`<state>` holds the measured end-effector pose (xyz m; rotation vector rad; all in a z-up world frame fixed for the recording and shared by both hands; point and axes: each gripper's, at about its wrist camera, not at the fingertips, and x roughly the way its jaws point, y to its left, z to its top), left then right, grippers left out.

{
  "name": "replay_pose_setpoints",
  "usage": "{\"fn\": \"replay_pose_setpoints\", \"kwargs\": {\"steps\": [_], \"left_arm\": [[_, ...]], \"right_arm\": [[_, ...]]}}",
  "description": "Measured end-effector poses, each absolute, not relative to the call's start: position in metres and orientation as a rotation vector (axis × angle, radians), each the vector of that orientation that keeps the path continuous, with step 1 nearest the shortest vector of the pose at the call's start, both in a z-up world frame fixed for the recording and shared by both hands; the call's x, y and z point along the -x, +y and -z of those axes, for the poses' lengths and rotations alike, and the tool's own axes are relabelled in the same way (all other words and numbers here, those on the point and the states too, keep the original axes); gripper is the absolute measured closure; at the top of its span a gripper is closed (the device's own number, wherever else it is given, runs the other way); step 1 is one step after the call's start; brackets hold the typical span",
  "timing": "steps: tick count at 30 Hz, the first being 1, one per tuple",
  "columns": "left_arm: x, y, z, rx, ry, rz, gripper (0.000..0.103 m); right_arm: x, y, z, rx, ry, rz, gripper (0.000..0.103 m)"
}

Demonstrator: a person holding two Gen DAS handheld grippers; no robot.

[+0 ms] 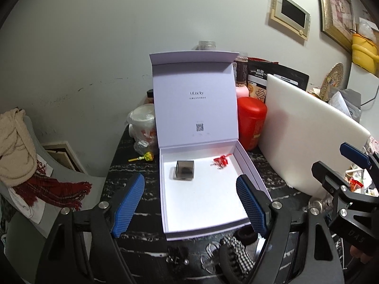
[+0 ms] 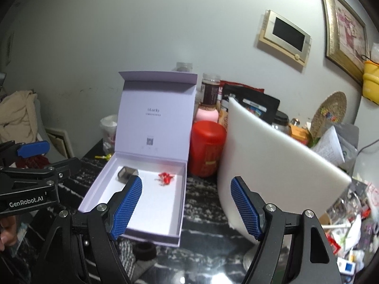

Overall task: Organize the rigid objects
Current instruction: 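Withdraw both tools from the box toward the remaining objects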

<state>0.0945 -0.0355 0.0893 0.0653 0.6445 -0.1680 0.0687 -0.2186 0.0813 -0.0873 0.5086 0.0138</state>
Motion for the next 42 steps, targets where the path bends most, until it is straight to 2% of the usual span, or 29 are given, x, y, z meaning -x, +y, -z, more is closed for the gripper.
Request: {"fn": "replay_pose_setpoints", "kwargs": {"steps": [19,42], "left_arm": [[-0.054,-0.032,-0.046,-0.066,0.722,0.211,0.023],[-0.057,0.0,0.016,-0.011,0.84,0.233,0.023]], "right_arm": [[-0.028,-0.218,-0.034,0.042,0.616,-0.018,0.025],[-0.028,-0.201,0.033,-0.038,0.727,-0.137,0.025]]}}
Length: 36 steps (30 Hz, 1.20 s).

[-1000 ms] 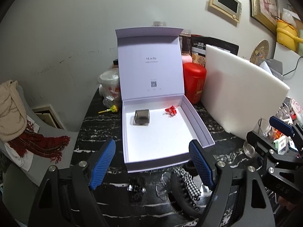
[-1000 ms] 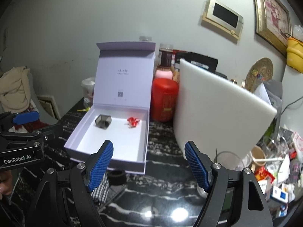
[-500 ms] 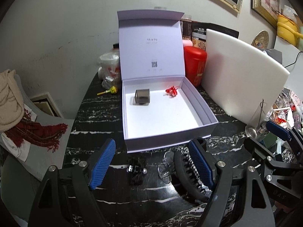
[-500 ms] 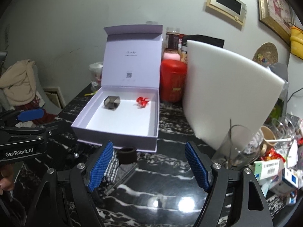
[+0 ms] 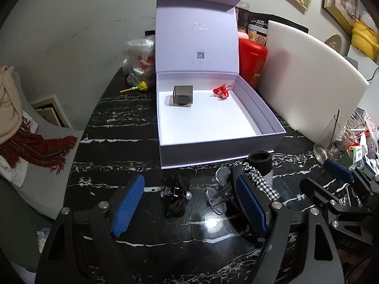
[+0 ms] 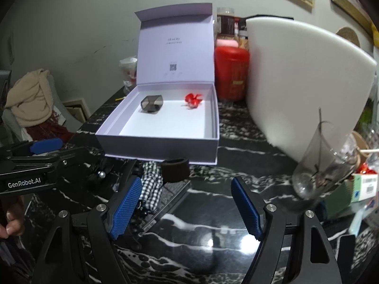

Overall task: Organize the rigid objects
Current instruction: 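Withdraw both tools from the box toward the remaining objects, then grasp the black strap roll with the right tool while the left tool grasps the black claw clip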

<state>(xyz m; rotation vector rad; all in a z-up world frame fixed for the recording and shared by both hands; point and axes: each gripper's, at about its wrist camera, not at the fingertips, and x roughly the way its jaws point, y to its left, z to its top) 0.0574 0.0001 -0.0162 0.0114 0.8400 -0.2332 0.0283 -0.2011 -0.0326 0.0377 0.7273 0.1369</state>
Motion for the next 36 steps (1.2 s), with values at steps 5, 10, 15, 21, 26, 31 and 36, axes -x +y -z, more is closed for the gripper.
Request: {"fn": "replay_pose_setpoints", "kwargs": {"steps": [5,10,15,21,26,31,36], "left_arm": [[-0.063,0.007,0.029,-0.022,0.848,0.212,0.023],[-0.074,0.015,0.045,0.007,0.887,0.204,0.023],[-0.08,0.021,0.057,0.036,0.913,0.2,0.023],[-0.088,0.023,0.065,0.046,0.924,0.183,0.023],[-0.094,0.023,0.076,0.057,0.959,0.173,0.025],[-0.101,0.024,0.089,0.07,0.998,0.163,0.04],[-0.102,0.023,0.09,0.046,0.988,0.154,0.047]], "right_arm": [[-0.035,-0.199,0.045,-0.049,0.751,-0.144,0.028],[-0.047,-0.195,0.054,-0.052,0.778,-0.143,0.034],[-0.06,-0.193,0.061,-0.053,0.802,-0.159,0.036],[-0.077,-0.192,0.069,-0.049,0.836,-0.177,0.04],[-0.09,-0.193,0.074,-0.054,0.85,-0.188,0.04],[-0.105,-0.194,0.08,-0.057,0.871,-0.204,0.046],[-0.119,-0.193,0.086,-0.07,0.895,-0.251,0.049]]}}
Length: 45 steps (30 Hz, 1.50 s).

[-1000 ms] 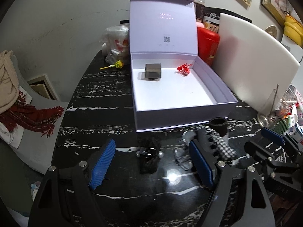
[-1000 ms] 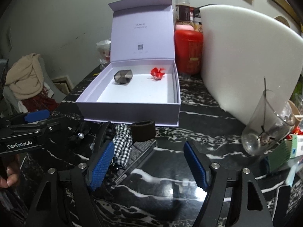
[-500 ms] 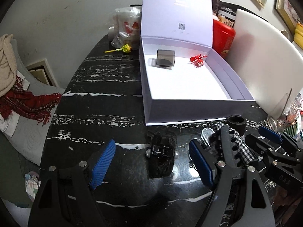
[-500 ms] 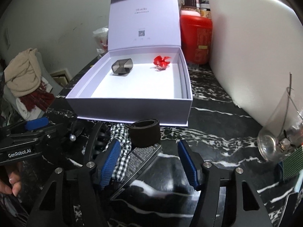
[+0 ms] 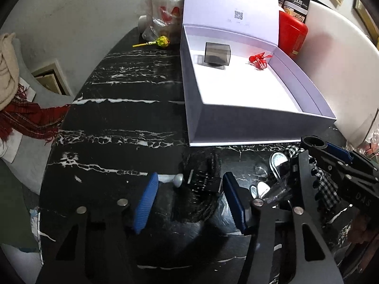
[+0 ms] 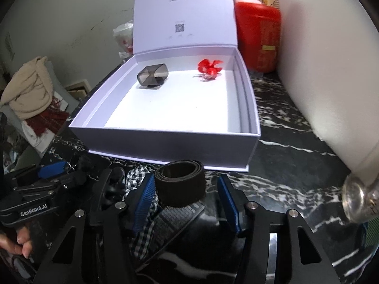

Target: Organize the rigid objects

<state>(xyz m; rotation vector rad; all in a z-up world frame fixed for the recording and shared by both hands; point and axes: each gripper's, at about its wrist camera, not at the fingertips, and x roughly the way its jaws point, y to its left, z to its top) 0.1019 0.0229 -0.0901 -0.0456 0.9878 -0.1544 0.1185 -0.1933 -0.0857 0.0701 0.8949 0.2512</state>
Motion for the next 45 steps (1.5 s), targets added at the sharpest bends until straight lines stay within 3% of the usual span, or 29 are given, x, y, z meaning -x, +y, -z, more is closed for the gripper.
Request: {"fn": "replay_pose_setpoints", "kwargs": {"steps": [2,4,7,45], "left_arm": [[-0.102,0.021,0.09,0.035,0.984,0.153,0.048],[-0.103,0.019,0.09,0.024,0.982,0.152,0.057],[-0.103,0.016,0.09,0.005,0.983,0.144,0.061],[-0.012,-0.012,0.049,-0.043,0.866,0.232,0.061]], "right_arm": [[-0.123,-0.192,0.088,-0.076,0.903,-0.265,0.052],[-0.124,-0.19,0.089,-0.074,0.905,-0.275,0.06],[-0.123,-0.189,0.088,-0.062,0.896,-0.283,0.061],[0.004,-0.21,0.052,-0.089,0.746,-0.218,0.061]]}}
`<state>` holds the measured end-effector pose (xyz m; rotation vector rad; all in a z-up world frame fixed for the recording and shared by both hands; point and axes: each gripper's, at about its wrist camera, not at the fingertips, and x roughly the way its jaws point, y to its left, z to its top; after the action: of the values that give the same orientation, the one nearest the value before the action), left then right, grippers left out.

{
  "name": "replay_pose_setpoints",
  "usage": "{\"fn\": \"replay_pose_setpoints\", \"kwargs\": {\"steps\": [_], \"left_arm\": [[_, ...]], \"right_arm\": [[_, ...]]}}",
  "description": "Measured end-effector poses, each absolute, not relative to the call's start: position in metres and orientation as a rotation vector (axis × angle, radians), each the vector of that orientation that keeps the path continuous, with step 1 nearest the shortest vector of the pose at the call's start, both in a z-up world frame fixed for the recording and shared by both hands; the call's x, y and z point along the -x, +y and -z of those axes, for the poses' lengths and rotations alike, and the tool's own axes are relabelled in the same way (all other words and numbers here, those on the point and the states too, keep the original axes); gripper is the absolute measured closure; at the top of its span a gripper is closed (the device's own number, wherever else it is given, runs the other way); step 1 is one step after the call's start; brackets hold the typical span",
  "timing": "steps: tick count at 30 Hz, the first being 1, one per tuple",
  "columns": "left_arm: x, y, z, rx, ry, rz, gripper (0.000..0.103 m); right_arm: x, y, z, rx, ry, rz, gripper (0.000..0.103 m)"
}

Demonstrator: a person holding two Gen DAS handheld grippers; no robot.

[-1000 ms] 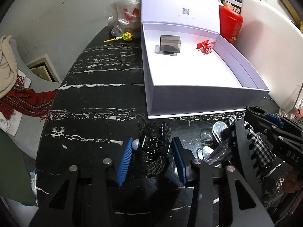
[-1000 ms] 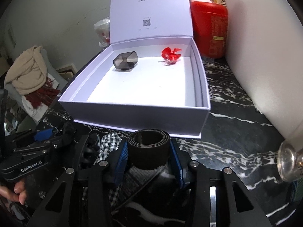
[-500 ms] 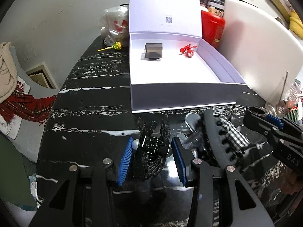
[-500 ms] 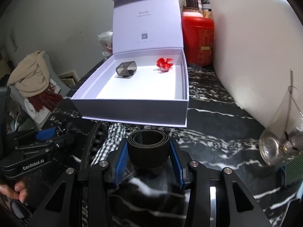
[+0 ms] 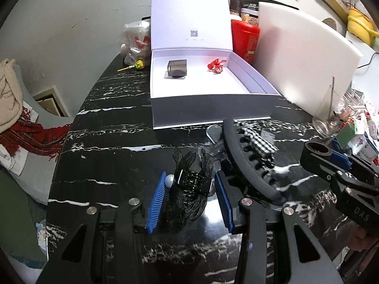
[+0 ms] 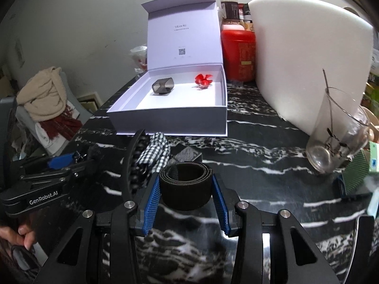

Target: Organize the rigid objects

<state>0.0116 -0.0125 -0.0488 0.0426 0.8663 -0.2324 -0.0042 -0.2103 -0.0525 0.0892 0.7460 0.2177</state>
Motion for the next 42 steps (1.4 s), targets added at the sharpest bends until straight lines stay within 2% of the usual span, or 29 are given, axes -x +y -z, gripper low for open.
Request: {"fn": "replay_pose_setpoints", "kwargs": {"steps": [20,42], "left_arm": [[0.002,-0.033,0.02,-0.069,0.823,0.288,0.061],[-0.057,-0.039,-0.007,-0.084,0.796,0.284,0.061]], "right_arm": [[0.031,-0.204,0.037,-0.075,0.727,-0.24,0.061],[-0.03,-0.204,0.013,-0.011,0.681,-0.278,0.061]]}}
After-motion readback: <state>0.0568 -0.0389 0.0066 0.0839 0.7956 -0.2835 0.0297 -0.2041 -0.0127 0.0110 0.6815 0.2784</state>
